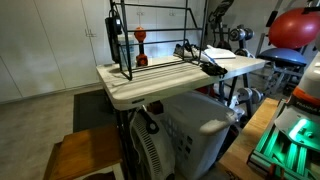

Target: Turn the shoe rack to the left

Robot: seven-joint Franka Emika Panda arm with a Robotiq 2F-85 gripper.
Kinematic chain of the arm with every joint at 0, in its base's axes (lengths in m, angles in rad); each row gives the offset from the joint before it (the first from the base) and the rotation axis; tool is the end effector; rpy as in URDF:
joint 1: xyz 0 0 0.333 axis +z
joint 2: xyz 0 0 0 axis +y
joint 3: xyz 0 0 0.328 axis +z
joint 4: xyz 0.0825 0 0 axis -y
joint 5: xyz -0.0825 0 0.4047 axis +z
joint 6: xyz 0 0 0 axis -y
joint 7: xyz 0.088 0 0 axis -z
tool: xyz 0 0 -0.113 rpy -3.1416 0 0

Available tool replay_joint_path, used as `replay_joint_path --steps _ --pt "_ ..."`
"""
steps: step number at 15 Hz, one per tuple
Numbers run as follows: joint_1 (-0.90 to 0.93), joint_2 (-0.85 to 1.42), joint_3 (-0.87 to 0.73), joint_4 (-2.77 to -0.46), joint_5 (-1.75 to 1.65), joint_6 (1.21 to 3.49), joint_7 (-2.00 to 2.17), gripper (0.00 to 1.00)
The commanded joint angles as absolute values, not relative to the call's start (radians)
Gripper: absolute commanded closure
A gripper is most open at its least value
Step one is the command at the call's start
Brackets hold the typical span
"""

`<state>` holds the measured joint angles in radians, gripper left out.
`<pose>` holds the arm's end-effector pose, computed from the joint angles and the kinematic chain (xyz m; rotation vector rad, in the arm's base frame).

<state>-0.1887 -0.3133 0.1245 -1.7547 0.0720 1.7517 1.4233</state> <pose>0.4875 -0.0125 0.7223 -2.1359 1.9690 -0.3200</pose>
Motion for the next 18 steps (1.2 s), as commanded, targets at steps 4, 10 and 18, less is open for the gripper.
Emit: replay_joint_path --steps 4,10,18 --pt "-0.136 -0.248 0.124 -1.712 -0.015 1.835 1.655 0.00" --pt "-0.097 -0.200 0.129 -1.698 -0.094 1.882 1.738 0.00" --pt "-0.061 -0.145 0.116 -1.681 -0.138 1.905 1.786 0.30"
